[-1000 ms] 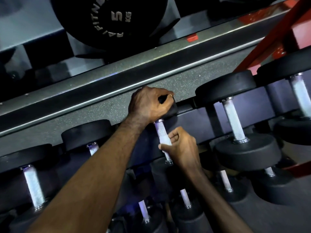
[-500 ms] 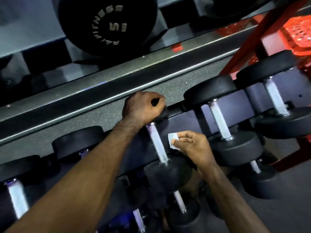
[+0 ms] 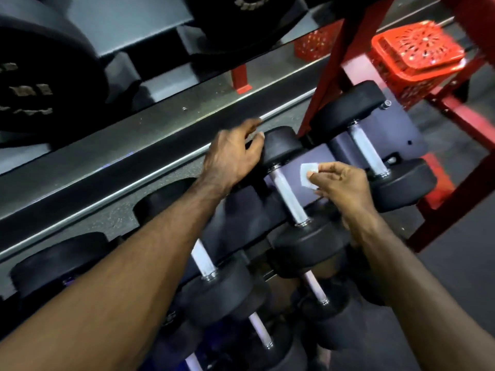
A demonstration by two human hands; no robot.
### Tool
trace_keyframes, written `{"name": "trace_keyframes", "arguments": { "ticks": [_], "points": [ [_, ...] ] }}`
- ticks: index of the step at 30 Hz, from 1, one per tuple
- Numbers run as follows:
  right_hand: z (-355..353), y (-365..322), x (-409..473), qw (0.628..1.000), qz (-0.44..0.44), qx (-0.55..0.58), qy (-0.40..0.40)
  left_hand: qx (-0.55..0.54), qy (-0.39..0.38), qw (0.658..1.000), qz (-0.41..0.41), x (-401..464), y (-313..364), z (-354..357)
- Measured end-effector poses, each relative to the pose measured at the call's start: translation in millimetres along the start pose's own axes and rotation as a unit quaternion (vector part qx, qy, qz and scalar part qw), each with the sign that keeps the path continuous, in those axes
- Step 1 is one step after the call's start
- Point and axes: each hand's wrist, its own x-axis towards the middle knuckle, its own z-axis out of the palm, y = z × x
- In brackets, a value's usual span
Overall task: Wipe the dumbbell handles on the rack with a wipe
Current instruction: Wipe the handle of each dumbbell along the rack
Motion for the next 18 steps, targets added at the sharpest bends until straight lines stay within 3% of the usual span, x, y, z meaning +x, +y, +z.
{"name": "trace_keyframes", "arguments": {
  "ticks": [2,7,15,18],
  "points": [
    [-4.1,9.5,21.7,0.998,0.003,-0.05,-0.027,0.008,-0.026,1.0,-0.005,16.5,16.6,14.3],
    [1.1,16.8,30.6,0.963,0.077,-0.106,-0.234,0.037,-0.042,0.996,-0.075,55.9,36.8,36.6],
    [23.7,18.8,65.0,0.954,0.104,-0.041,-0.278,0.106,0.025,0.989,-0.102,51.0,39.2,50.9],
    [17.0,30.6,70.8,0.94,0.119,-0.084,-0.31,0.105,0.022,0.988,-0.111,51.6,42.1,49.9]
  ]
}}
